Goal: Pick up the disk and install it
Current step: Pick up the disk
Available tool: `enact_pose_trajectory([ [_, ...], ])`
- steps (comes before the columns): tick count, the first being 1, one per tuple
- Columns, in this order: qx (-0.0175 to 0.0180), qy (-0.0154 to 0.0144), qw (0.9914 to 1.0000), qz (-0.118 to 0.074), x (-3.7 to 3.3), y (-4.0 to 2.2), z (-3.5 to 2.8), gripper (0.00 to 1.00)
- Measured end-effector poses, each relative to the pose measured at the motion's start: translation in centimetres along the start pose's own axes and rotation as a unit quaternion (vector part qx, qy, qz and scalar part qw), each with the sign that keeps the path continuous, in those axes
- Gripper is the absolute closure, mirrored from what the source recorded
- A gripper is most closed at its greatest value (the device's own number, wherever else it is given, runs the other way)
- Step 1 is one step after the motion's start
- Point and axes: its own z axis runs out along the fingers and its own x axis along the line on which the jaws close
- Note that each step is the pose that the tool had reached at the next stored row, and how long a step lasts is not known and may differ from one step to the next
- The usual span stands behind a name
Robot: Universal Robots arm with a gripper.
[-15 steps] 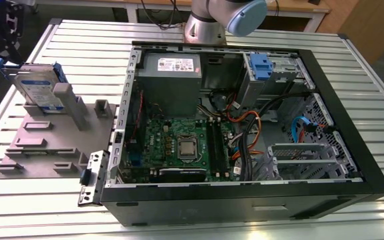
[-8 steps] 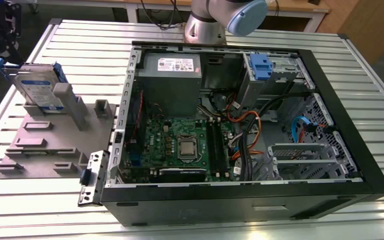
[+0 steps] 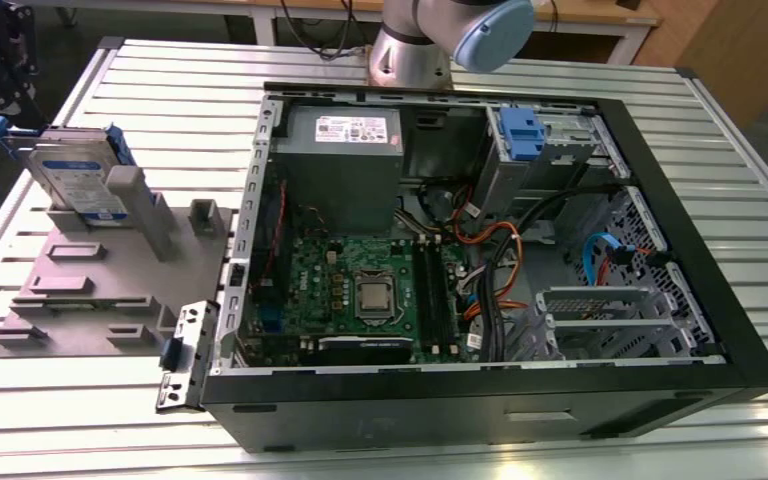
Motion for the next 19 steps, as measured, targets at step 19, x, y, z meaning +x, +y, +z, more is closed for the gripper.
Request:
enact_pose_trajectory([
  [19,-0.0010,0.0016,0.99921,-0.040,-0.21,-1.41,0.24,0.89],
])
